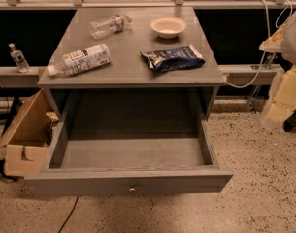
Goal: Place blue chip bag into top drawer
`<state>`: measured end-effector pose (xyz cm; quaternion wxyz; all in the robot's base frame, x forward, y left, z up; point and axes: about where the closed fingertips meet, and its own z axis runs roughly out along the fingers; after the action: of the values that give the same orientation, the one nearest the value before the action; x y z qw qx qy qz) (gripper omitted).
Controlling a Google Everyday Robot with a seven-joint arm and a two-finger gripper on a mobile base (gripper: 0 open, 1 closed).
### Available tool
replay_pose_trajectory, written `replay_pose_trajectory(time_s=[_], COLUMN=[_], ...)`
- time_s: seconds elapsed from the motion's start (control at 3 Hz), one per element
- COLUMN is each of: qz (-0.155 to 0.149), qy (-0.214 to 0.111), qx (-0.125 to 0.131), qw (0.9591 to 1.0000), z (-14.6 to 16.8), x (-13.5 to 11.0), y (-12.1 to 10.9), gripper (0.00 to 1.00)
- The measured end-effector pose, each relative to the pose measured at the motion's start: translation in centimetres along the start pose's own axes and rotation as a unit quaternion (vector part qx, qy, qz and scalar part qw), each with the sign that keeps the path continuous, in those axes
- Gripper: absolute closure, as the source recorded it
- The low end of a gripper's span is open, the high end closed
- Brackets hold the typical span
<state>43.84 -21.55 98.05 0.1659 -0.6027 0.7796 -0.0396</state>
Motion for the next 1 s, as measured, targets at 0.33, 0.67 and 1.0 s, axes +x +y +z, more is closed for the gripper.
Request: replay_pose_trajectory(time_s=[0.33,0.67,1.0], qz=[0.000,-0.001,0.001], qy=[-0.001,-0.027,-0.070], qx=[0.001,0.016,0.036], qw=[1.0000,0.9995,0.9969], z=[0.1,1.1,2.8], x=[-0.1,-1.2,-3.1], y=[-0.1,-2.5,-5.9], gripper=[0.00,0.00,0.00])
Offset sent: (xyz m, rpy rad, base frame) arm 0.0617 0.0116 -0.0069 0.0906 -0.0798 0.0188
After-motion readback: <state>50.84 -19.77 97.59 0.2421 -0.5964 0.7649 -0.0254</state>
